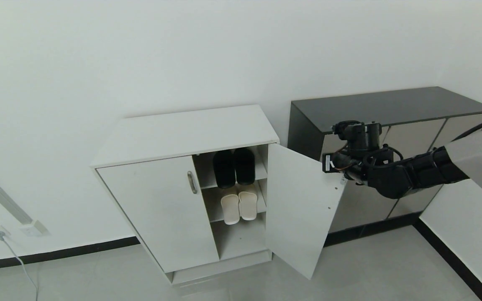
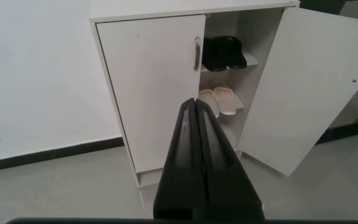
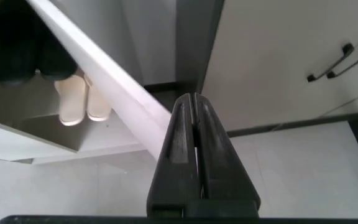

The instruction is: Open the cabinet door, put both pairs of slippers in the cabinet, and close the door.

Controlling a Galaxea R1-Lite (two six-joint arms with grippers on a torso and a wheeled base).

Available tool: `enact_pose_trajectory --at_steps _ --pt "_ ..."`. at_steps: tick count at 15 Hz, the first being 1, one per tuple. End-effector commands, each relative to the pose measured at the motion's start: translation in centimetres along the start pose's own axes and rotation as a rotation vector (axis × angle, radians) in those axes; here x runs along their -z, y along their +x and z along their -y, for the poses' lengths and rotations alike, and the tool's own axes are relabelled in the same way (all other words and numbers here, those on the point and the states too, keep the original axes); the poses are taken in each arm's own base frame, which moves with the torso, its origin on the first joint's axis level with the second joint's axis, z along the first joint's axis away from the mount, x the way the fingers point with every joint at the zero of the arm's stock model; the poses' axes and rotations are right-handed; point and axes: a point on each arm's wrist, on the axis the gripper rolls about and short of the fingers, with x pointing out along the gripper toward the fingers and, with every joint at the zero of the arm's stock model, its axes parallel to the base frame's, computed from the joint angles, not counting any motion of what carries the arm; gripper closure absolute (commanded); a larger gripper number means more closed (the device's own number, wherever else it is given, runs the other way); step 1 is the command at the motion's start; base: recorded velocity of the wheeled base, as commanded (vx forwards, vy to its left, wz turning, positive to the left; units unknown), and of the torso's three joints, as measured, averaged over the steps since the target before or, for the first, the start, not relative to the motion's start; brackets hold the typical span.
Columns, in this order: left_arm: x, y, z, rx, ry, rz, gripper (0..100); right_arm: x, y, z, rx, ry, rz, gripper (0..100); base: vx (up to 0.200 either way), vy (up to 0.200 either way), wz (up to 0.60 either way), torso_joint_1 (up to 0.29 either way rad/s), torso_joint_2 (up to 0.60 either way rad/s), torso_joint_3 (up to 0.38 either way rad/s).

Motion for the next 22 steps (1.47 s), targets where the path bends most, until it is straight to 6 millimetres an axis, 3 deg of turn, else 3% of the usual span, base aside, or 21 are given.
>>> enact_pose_trajectory --at_steps 1,5,16,19,22 --pt "0.0 0.0 0.0 -0.001 0.0 -0.001 100 0.8 1.0 0.0 0.007 -0.003 -0.015 100 0.0 0.0 0.0 0.0 0.0 0.0" --pt "0.0 0.0 0.0 -0.001 0.0 -0.001 100 1.2 1.8 0.3 0.017 -0.003 -0.023 100 0.0 0.0 0.0 0.0 0.0 0.0" --pt "0.0 0.0 0.0 -0.001 0.0 -0.001 100 1.7 1.3 -0.3 0.002 -0.009 -0.039 100 0.0 0.0 0.0 0.0 0.0 0.0" --pt "0.0 0.0 0.0 -0.001 0.0 -0.001 100 2.1 0.1 -1.3 -0.024 -0.015 -0.055 100 0.0 0.0 0.0 0.0 0.0 0.0" --pt "0.0 0.0 0.0 -0.001 0.0 -0.001 100 2.2 -2.9 -3.8 -0.095 -0.012 -0.07 100 0.0 0.0 0.0 0.0 0.0 0.0"
